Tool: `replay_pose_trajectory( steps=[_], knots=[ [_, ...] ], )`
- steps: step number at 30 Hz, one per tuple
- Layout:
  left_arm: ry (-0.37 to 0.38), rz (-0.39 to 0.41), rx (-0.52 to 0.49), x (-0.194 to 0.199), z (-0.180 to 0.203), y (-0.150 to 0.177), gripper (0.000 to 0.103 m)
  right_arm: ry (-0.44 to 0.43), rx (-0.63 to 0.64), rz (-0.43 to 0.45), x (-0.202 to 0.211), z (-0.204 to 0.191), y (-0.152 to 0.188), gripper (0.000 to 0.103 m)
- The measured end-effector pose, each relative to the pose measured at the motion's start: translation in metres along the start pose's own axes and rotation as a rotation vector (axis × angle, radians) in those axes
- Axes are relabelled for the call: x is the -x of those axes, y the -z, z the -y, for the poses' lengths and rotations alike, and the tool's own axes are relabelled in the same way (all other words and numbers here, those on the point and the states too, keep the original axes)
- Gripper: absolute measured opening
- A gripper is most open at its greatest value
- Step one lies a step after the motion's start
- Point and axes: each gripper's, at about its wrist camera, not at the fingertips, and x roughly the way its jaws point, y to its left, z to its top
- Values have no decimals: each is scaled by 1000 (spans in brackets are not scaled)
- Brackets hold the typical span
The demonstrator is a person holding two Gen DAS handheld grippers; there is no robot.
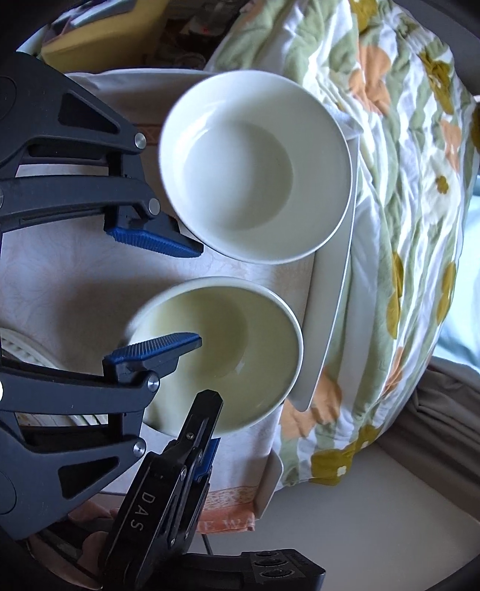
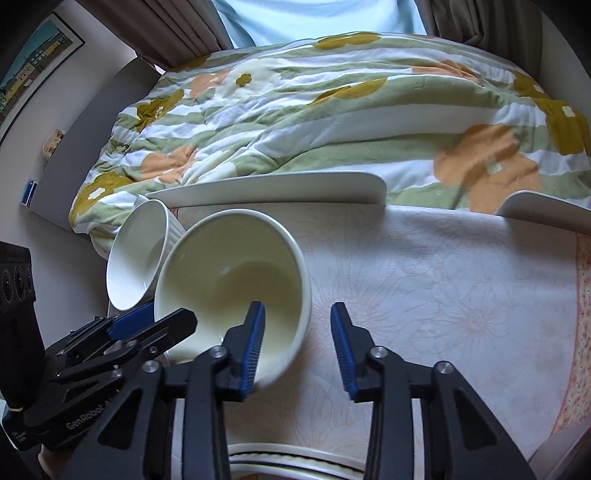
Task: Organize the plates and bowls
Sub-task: 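Reach both tools to the cream bowl rim and close on it, then lift the cream bowl with both tools and lower it into the pink dish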
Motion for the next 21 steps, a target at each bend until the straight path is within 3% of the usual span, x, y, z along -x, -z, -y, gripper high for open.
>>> replay_pose_trajectory(
  steps=[4, 6, 21],
  knots=[
    [-6, -5, -30, -6, 3, -3, 22, 1, 0, -11, -6, 0, -1, 19],
    [-19, 1, -54, -7, 5, -3, 21, 10, -8, -20, -9, 2, -1, 15],
    [-37, 16, -88, 5, 19, -1, 21, 14, -42, -12, -3, 3, 1, 14]
  ],
)
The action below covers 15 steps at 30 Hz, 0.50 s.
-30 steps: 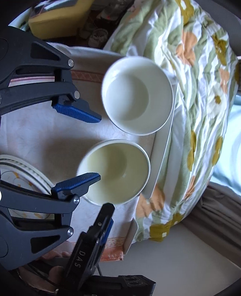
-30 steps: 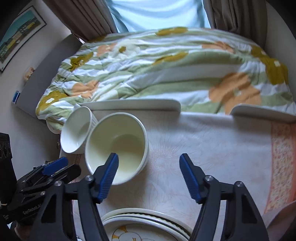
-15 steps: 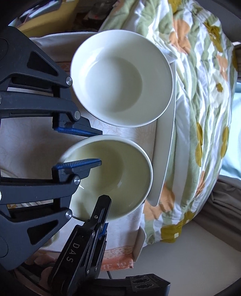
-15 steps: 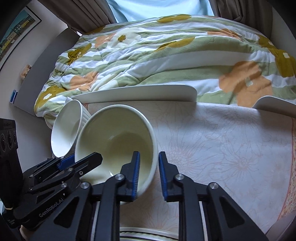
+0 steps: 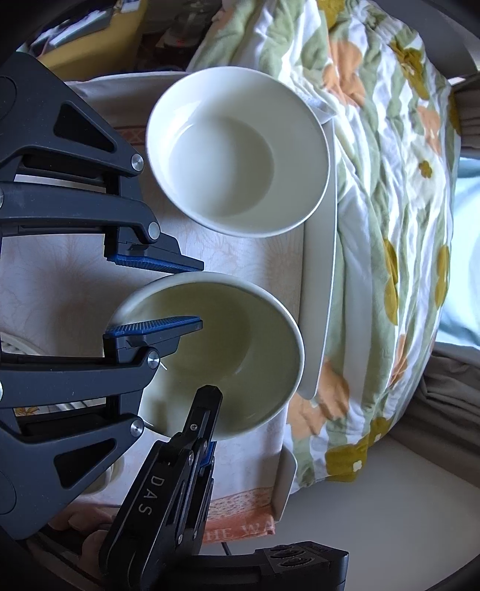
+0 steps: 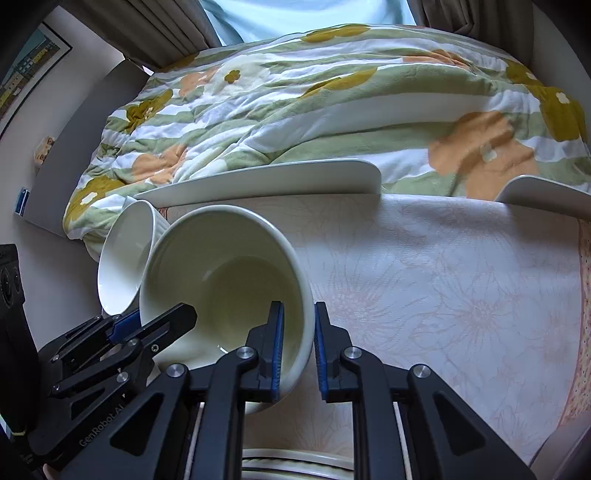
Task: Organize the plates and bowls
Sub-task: 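Lift the cream bowl with both tools and lower it into the pink dish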
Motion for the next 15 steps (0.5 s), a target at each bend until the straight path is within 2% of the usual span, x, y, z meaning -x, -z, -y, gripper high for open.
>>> replay_pose_trajectory(
  steps=[7, 15],
  knots=[
    [-1, 23, -15, 20, 17, -4, 21, -5, 1, 45, 29, 3, 4, 14],
    [7, 79, -44, 62, 70, -2, 21, -15, 4, 128, 93, 20, 18, 14]
  ],
)
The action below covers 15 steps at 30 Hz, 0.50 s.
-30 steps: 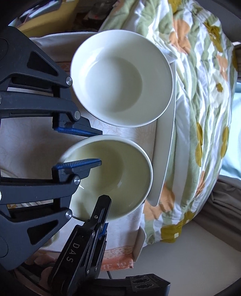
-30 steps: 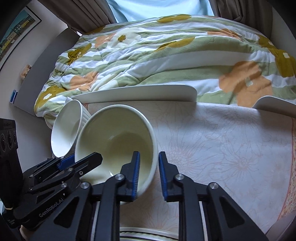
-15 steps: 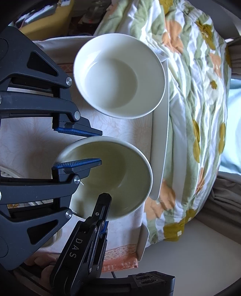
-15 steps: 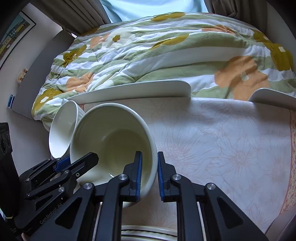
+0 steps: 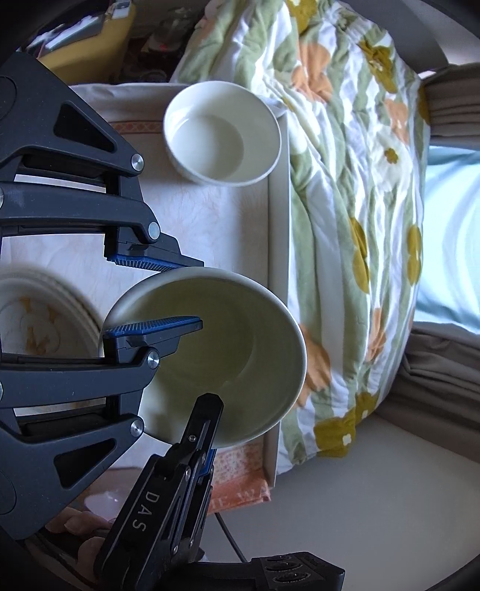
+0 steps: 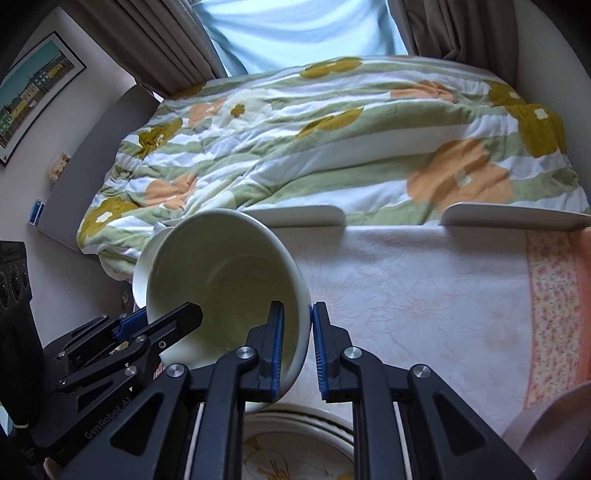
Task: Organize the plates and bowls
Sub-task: 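Lift the cream bowl with both tools and lower it into the pink dish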
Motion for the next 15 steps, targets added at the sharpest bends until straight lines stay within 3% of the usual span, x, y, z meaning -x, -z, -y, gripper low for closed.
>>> replay_pose_trajectory(
  steps=[7, 15],
  knots=[
    [22, 23, -37, 27, 79, 9, 21, -8, -32, 48, 65, 42, 17, 14],
    [83, 2, -112, 23, 177, 27, 21, 25, -116, 83, 125, 116, 49, 14]
  ],
)
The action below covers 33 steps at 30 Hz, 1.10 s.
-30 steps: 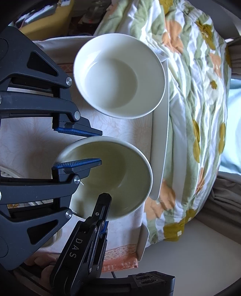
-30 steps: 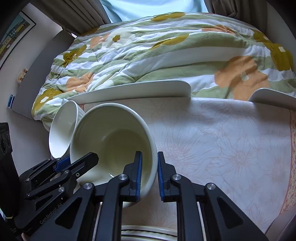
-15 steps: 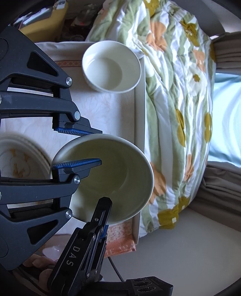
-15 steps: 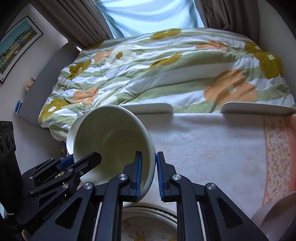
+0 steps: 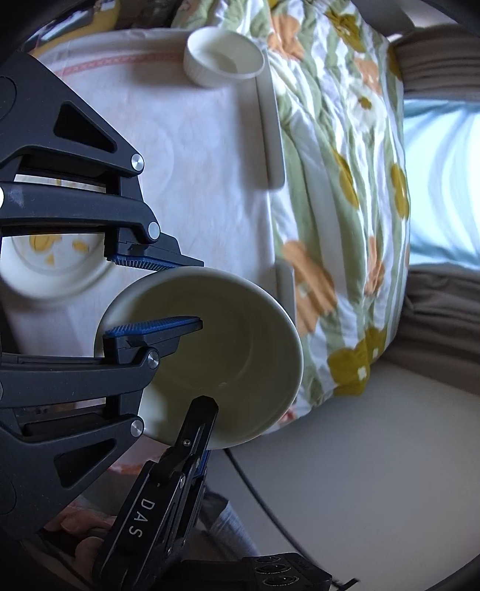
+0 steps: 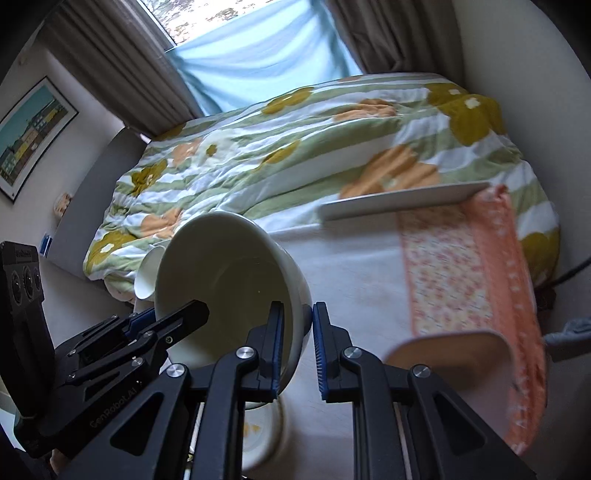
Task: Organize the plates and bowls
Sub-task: 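Lift the cream bowl with both tools and lower it into the pink dish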
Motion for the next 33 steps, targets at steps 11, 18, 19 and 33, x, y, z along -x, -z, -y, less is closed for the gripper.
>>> replay_pose_trajectory(
  steps=[11, 18, 19, 33],
  knots=[
    [30, -151, -84, -64, 102, 45, 21, 83, -100, -93, 10, 94, 47, 14],
    [-6, -202, -74, -90, 111, 65, 21, 72, -99, -156, -7, 126, 66, 14],
    [-15, -203, -78, -92, 112, 66, 21, 70, -96, -160, -9, 130, 68, 14],
    [-137, -213, -151, -113, 126, 77, 21, 67, -24, -175, -16, 142, 76, 14]
  ],
)
